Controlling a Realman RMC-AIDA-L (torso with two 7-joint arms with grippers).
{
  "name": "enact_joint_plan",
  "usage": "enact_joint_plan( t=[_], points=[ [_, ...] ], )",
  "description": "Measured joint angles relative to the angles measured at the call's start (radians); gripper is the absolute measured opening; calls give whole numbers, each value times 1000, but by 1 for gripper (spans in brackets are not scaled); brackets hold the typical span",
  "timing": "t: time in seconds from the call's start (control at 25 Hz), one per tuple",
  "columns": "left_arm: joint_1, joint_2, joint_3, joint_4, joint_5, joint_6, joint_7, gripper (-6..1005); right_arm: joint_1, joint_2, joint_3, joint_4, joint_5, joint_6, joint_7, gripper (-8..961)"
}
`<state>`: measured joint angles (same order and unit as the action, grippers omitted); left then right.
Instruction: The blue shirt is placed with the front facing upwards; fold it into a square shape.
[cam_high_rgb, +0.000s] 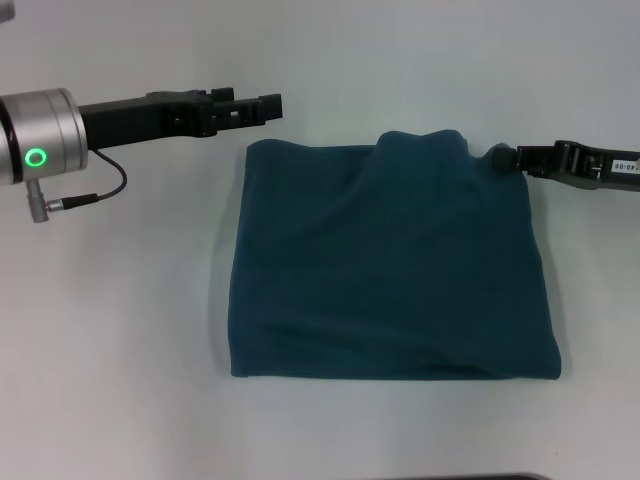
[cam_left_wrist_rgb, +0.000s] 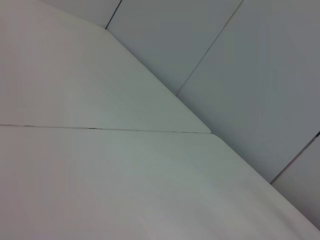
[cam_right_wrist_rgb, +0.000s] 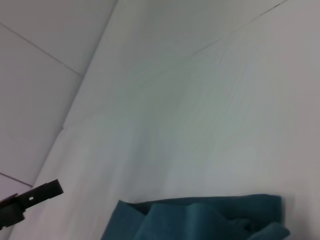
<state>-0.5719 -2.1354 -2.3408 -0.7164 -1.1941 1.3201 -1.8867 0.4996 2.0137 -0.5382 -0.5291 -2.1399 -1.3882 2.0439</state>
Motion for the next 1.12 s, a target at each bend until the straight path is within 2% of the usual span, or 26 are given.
enact_joint_plan(
  t=[0.32,0.52,0.64,1.12],
  points=[
    [2,0,-1,0,1,1,0,964,-17,-8,18,-11,42,-77,-33,245],
    [2,-2,1,0,0,-2,0,964,-29,-16,22,-12,46,-108,-36,71],
    [1,-3,1,0,-1,-3,0,964,-37,-17,22,-12,46,-111,-36,7],
    [0,-3,3,0,1,-1,-4,964,-73,-34,48,-22,44,-113,-36,51]
  ],
)
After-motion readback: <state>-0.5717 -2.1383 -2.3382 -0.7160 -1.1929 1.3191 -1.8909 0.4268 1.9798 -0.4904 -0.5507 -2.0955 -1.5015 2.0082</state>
